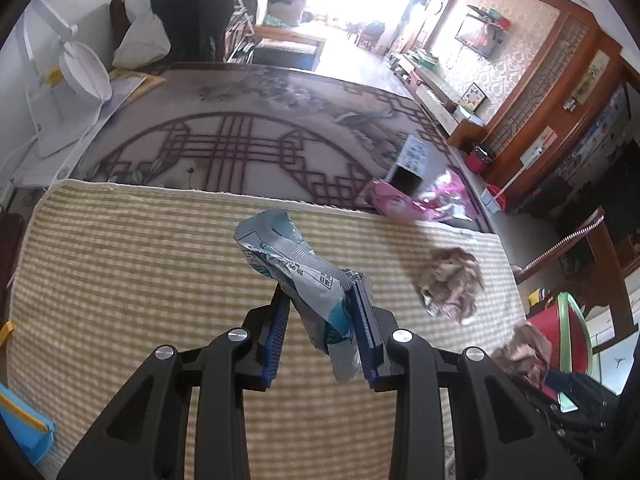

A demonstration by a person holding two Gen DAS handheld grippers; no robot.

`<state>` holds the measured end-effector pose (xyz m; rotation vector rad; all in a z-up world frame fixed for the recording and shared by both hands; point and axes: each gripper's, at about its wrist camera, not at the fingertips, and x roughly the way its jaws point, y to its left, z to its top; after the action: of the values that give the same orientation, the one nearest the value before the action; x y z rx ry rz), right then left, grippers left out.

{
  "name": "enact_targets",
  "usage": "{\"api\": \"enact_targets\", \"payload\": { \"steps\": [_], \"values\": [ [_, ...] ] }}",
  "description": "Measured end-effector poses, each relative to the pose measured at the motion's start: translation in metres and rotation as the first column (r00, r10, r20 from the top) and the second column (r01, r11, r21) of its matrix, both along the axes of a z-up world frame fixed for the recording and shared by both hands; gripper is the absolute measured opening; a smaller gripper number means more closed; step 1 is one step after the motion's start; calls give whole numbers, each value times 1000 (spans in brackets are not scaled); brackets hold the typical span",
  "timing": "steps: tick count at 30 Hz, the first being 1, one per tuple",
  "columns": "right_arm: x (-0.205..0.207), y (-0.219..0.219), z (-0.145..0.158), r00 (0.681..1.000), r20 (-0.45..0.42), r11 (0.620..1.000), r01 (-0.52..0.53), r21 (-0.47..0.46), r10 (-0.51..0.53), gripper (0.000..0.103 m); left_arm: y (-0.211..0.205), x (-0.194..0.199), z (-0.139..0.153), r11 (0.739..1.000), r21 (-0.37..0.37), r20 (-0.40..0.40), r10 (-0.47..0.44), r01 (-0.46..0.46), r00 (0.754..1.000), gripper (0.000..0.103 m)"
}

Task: Collect trash
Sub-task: 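Carry the foil and blue wrapper over the red bucket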

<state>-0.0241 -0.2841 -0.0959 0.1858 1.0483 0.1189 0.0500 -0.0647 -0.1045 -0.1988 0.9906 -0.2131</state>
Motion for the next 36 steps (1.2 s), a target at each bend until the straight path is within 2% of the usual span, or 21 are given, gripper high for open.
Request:
{"api": "enact_targets", "payload": {
  "steps": [21,36],
  "values": [
    [-16,-59,18,996,63,997,-66,42,63,52,-59,-49,28,998,25,60,57,-59,997,30],
    [-26,-106,20,994,85,994,-81,80,74,52,-106,-69,40,996,55,77,59,-63,995,30]
  ]
}}
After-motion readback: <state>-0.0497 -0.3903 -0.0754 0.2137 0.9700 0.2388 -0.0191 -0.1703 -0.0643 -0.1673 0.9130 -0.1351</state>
